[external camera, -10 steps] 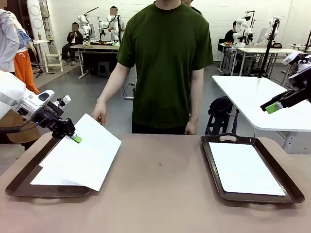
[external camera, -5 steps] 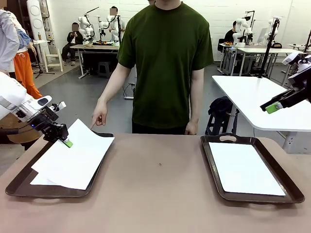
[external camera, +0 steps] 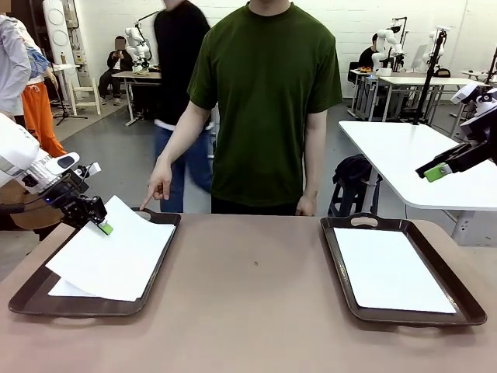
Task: Sort the A4 documents.
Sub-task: Place the A4 Paper in the designated Handle tray.
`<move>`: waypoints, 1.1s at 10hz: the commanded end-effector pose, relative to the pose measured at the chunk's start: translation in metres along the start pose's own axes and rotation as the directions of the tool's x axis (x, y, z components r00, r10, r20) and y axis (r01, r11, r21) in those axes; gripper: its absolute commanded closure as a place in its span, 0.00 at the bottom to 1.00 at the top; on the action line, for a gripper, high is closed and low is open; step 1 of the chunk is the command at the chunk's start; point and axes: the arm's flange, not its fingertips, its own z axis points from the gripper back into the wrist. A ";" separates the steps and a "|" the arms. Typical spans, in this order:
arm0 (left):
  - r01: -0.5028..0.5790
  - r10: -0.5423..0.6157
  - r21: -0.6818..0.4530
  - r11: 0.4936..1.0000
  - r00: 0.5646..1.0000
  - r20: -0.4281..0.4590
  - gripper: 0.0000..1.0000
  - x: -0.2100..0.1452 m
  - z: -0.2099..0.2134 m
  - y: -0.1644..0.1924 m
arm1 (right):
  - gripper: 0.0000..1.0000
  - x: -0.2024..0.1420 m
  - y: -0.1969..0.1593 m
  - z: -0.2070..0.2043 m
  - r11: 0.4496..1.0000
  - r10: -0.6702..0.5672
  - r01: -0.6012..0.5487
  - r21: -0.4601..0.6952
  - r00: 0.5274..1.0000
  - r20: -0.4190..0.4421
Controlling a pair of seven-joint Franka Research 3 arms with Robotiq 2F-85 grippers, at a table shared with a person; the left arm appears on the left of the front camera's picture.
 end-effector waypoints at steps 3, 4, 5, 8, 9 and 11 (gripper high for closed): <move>-0.015 0.017 0.101 0.995 1.000 -0.022 0.29 0.000 0.005 -0.005 | 0.00 0.001 0.000 -0.002 1.000 0.002 -0.002 -0.011 1.000 -0.001; -0.012 0.014 0.129 0.992 1.000 -0.022 0.19 0.001 0.007 -0.004 | 0.00 0.001 0.000 -0.002 1.000 0.002 -0.002 -0.011 1.000 -0.001; -0.008 0.011 0.150 0.989 1.000 -0.021 0.09 0.001 0.009 -0.005 | 0.00 0.001 0.000 -0.002 1.000 0.002 -0.002 -0.011 1.000 -0.001; -0.003 0.006 0.164 0.986 1.000 -0.019 0.00 0.002 0.016 -0.006 | 0.00 0.001 0.000 -0.002 1.000 0.002 -0.002 -0.011 1.000 -0.001; -0.004 0.007 0.169 0.986 1.000 -0.020 0.00 0.001 0.019 -0.005 | 0.00 0.001 0.000 -0.002 1.000 0.002 -0.002 -0.011 1.000 -0.001; -0.002 0.005 0.173 0.985 1.000 -0.014 0.00 0.000 0.024 -0.003 | 0.00 0.001 0.000 -0.002 1.000 0.002 -0.002 -0.011 1.000 -0.001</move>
